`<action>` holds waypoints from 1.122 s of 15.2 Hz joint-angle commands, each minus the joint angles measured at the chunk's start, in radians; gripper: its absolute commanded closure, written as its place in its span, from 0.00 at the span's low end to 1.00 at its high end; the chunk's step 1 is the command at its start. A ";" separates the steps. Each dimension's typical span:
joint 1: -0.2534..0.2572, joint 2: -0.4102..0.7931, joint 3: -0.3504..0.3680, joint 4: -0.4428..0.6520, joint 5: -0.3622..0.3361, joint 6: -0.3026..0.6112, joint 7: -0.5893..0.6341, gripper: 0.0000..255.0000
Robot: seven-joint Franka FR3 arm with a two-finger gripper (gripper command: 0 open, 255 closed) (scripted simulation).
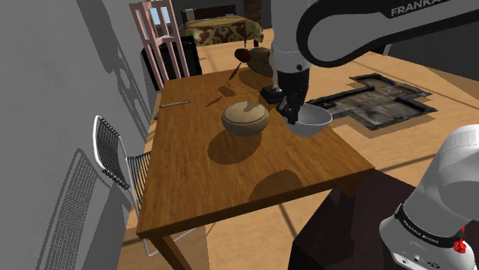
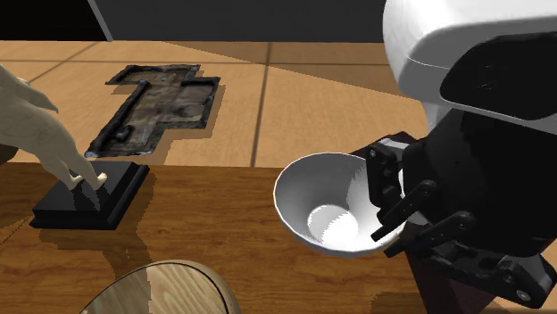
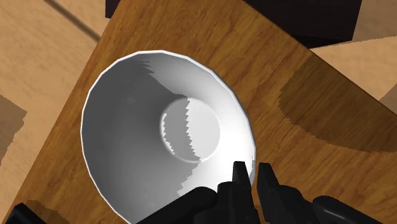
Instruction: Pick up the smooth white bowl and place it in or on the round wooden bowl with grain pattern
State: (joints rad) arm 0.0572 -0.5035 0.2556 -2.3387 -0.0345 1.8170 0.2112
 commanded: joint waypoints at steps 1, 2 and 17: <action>-0.002 0.000 -0.003 0.025 -0.001 -0.025 -0.005 1.00; -0.002 -0.001 -0.004 0.038 -0.002 -0.039 -0.006 1.00; -0.033 0.208 0.007 0.375 -0.046 -0.171 -0.007 1.00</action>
State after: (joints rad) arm 0.0278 -0.3389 0.2567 -2.0124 -0.0721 1.6530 0.1982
